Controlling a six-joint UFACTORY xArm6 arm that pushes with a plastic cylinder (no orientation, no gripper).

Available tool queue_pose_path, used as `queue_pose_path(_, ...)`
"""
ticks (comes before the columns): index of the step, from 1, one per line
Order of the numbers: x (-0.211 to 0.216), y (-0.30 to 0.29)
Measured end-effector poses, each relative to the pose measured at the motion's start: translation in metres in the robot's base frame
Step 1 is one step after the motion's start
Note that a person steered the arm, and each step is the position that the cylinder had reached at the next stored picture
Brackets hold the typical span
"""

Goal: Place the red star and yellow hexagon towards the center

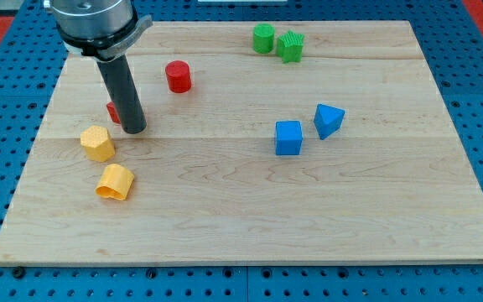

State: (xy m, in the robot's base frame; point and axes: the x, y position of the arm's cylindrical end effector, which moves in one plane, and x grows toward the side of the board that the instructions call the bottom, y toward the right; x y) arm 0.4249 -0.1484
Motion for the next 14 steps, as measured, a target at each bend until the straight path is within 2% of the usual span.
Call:
queue_pose_path(1,0.027,0.050)
queue_pose_path(2,0.089,0.088)
queue_pose_path(3,0.121,0.054)
queue_pose_path(4,0.136,0.018)
queue_pose_path(6,0.138,0.003)
queue_pose_path(8,0.117,-0.101)
queue_pose_path(9,0.078,-0.109)
queue_pose_path(10,0.052,-0.070)
queue_pose_path(11,0.052,-0.009)
queue_pose_path(12,0.052,0.006)
queue_pose_path(13,0.039,-0.063)
queue_pose_path(14,0.000,-0.084)
